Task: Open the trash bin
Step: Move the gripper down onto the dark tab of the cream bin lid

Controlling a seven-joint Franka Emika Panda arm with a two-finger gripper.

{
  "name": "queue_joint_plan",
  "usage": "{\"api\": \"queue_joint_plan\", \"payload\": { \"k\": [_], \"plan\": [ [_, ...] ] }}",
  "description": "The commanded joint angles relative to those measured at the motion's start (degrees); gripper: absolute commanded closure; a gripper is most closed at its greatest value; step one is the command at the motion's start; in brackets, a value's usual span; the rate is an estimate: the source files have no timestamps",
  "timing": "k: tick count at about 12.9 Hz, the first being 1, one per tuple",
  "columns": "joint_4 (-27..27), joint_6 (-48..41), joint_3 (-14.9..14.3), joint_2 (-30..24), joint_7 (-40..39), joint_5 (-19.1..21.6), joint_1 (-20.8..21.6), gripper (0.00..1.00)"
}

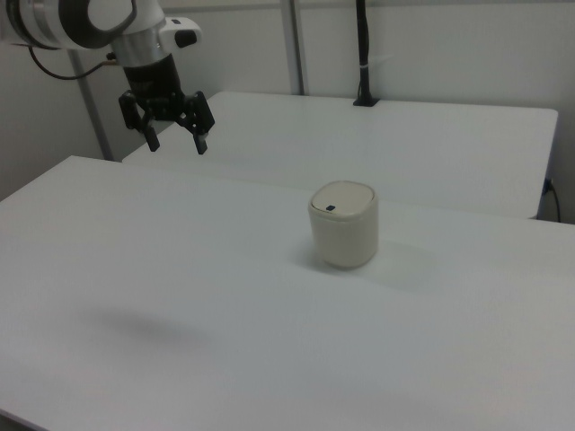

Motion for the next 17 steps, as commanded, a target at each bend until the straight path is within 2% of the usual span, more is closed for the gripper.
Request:
{"api": "queue_joint_plan", "payload": {
  "k": [1,2,3,6,7,10,12,17],
  "plan": [
    [-1.5,1.0,-0.4,-1.4,-2.6,0.3,-1.3,0.13],
    [-1.5,1.2,-0.4,-1.2,-2.4,0.3,-1.3,0.3],
    [-1.5,1.7,-0.4,-1.0,-2.1,0.2,-1.3,0.55],
    [-1.9,7.4,-0.4,-0.6,-1.8,0.4,-2.8,0.85],
    [-1.9,9.4,-0.4,0.1,-1.5,0.5,-3.3,0.91],
    [-3.1,16.6,-0.4,2.0,4.1,0.6,-5.2,0.96],
    [-6.3,25.1,-0.4,3.0,7.1,0.7,-6.9,0.98],
    [-6.3,40.8,-0.4,12.0,14.8,0.9,-9.9,0.98]
  ]
}}
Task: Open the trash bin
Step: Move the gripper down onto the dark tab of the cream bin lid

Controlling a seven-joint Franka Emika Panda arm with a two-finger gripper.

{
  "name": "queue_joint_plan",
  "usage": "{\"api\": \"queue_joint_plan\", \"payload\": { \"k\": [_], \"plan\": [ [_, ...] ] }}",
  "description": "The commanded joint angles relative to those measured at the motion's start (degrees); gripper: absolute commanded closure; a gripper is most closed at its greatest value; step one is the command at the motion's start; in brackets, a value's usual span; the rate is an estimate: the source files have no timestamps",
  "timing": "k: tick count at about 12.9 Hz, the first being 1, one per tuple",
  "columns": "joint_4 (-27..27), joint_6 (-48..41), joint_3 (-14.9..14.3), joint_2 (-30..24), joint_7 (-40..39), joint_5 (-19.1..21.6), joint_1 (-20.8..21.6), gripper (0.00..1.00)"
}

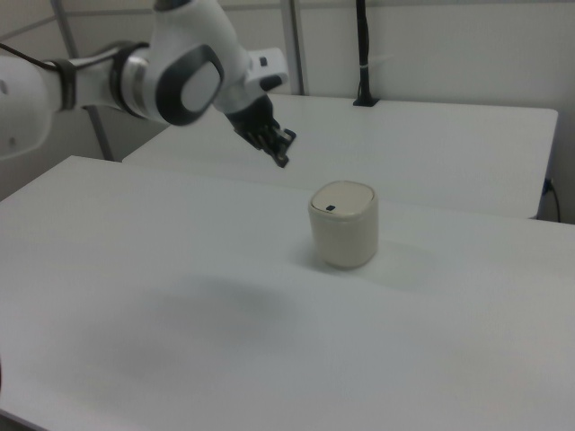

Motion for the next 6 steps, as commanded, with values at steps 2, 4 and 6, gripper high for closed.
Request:
{"api": "queue_joint_plan", "payload": {
  "k": [2,4,6],
  "plan": [
    [0.1,13.9,-0.2,7.9,4.4,1.0,-1.6,0.98],
    [0.1,18.8,-1.2,10.6,6.8,1.0,-1.6,0.98],
    [0.1,21.3,-1.3,12.0,7.4,1.0,-1.6,0.98]
  ]
}}
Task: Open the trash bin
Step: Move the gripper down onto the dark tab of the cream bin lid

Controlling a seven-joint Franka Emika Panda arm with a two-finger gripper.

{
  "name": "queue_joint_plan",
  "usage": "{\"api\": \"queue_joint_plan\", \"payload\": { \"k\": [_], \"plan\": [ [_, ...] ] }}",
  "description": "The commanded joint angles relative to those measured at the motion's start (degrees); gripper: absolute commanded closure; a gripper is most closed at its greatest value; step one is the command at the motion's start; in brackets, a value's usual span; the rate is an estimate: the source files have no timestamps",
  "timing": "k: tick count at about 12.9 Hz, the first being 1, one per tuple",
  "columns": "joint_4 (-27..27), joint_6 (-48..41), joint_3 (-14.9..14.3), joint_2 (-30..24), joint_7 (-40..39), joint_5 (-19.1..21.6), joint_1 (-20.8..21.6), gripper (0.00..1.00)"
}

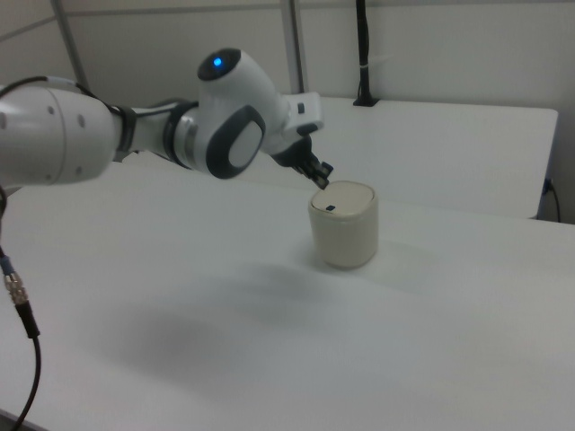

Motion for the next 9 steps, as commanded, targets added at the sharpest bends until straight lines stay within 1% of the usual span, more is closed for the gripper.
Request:
{"api": "queue_joint_plan", "payload": {
  "k": [1,9],
  "plan": [
    [0.2,5.5,-0.9,2.9,1.7,0.9,0.6,0.98],
    [-0.1,5.8,-0.9,5.9,1.5,0.3,0.6,0.98]
  ]
}}
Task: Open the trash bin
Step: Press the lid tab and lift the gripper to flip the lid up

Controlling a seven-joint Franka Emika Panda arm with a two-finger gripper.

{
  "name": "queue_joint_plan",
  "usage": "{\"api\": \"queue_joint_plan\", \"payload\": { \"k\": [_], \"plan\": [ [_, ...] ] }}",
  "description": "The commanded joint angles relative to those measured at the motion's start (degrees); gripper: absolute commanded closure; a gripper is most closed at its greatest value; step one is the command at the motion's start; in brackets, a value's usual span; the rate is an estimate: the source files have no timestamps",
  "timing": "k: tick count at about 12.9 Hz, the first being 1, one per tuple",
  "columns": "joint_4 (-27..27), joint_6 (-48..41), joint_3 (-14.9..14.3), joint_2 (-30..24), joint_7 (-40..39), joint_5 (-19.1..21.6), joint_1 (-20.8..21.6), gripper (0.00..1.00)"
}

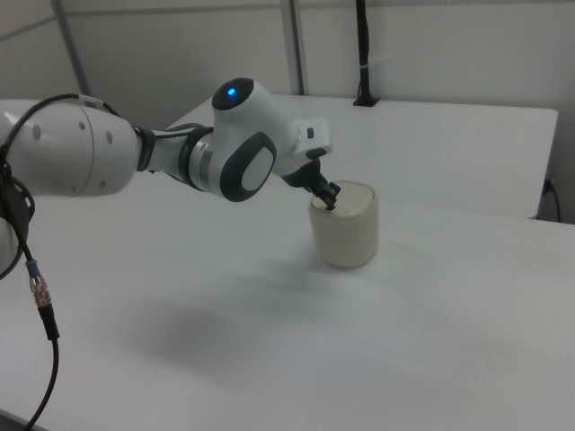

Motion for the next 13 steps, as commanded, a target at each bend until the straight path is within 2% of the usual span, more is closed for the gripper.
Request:
{"api": "queue_joint_plan", "payload": {
  "k": [1,4,7,13],
  "plan": [
    [-0.1,1.0,-0.7,1.3,0.5,0.2,0.6,0.98],
    [0.1,0.8,-0.7,1.1,0.6,0.1,0.5,0.98],
    [0.1,-0.2,-0.7,-2.9,1.5,0.6,0.5,0.98],
    [0.1,-13.4,-0.1,-11.8,4.2,0.7,1.5,0.94]
  ]
}}
